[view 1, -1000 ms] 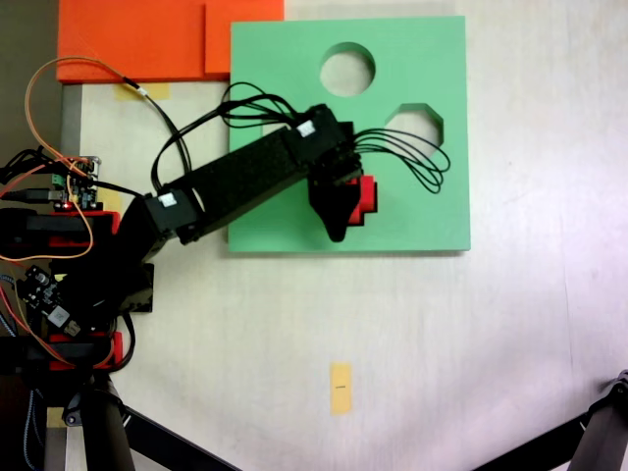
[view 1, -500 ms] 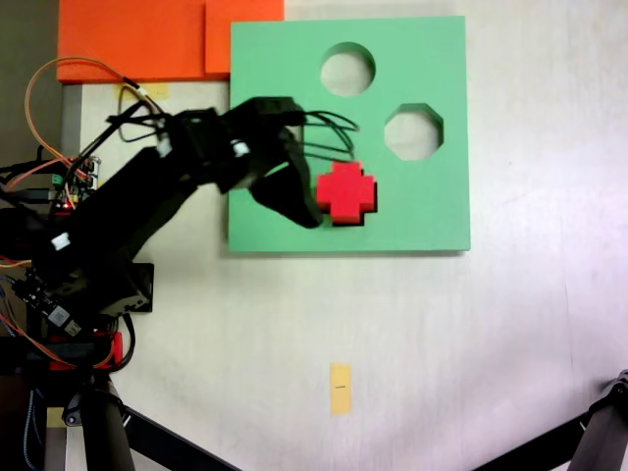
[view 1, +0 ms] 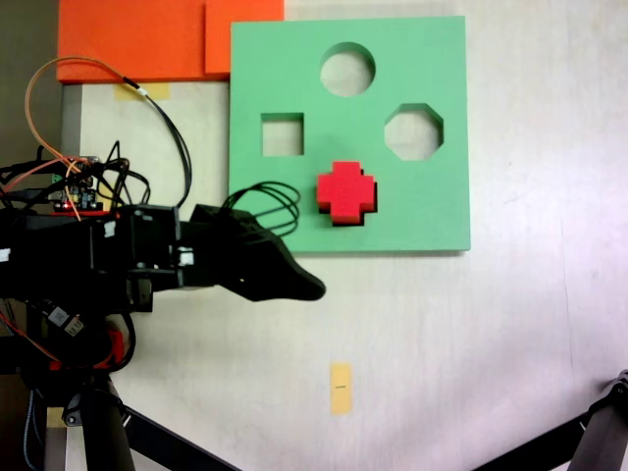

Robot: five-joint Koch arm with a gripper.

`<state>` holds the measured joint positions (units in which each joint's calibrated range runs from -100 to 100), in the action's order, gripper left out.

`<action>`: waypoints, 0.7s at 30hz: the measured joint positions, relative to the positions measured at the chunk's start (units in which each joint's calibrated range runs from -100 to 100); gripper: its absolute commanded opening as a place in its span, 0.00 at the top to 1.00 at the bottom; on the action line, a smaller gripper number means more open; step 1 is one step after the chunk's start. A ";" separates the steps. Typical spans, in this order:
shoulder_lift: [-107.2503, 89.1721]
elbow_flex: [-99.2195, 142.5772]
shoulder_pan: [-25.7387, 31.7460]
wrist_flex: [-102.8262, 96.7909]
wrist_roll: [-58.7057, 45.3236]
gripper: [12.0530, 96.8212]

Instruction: Put the cross columnar block into the corresponding hole

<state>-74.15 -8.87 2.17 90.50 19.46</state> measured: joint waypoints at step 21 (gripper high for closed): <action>-25.03 106.91 -1.32 -99.07 -13.33 0.56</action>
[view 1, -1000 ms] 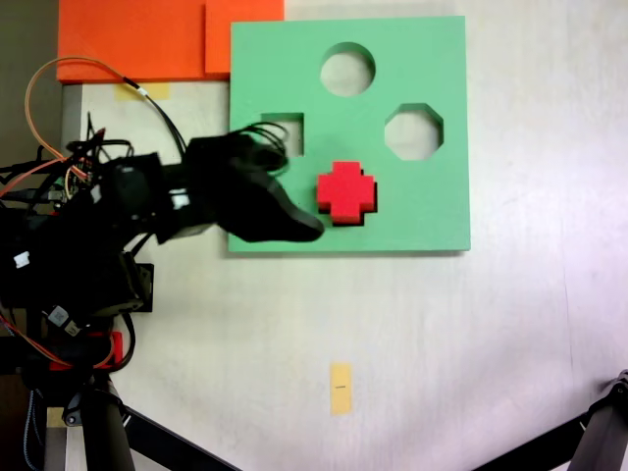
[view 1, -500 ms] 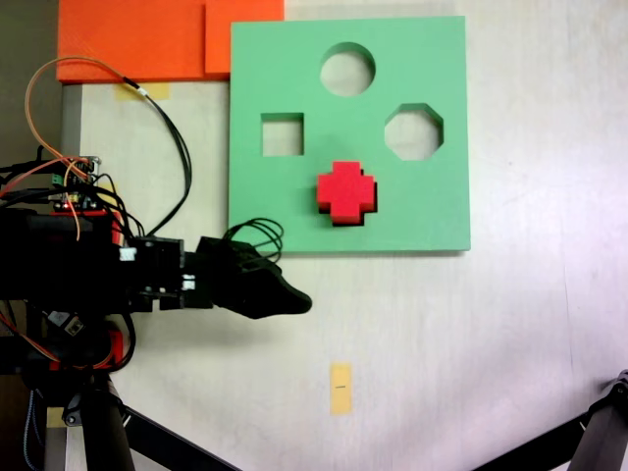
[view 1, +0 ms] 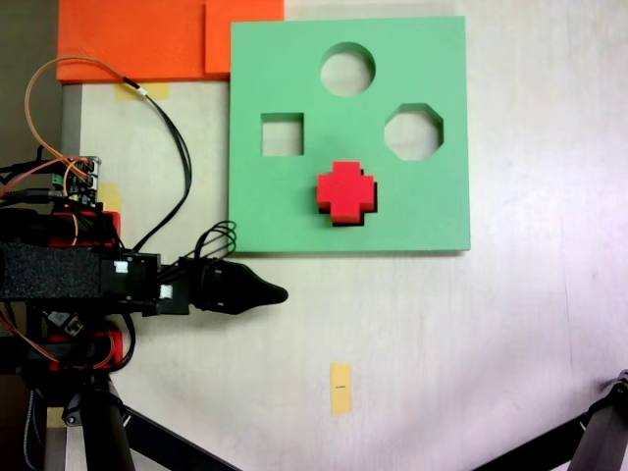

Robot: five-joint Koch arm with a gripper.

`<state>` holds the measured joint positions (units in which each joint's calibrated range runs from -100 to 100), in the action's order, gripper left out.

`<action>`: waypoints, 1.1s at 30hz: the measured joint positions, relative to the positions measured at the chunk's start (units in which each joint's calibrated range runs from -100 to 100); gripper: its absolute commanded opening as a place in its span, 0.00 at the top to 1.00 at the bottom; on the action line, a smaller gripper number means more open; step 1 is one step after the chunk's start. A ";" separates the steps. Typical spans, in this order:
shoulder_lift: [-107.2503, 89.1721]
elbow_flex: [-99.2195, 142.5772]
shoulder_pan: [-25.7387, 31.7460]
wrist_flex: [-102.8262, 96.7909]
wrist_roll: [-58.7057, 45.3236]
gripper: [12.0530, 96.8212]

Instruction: Put the cross columnar block into the corresponding hole

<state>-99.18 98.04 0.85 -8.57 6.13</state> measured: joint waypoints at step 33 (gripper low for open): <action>-0.41 0.00 0.00 3.03 -0.29 0.56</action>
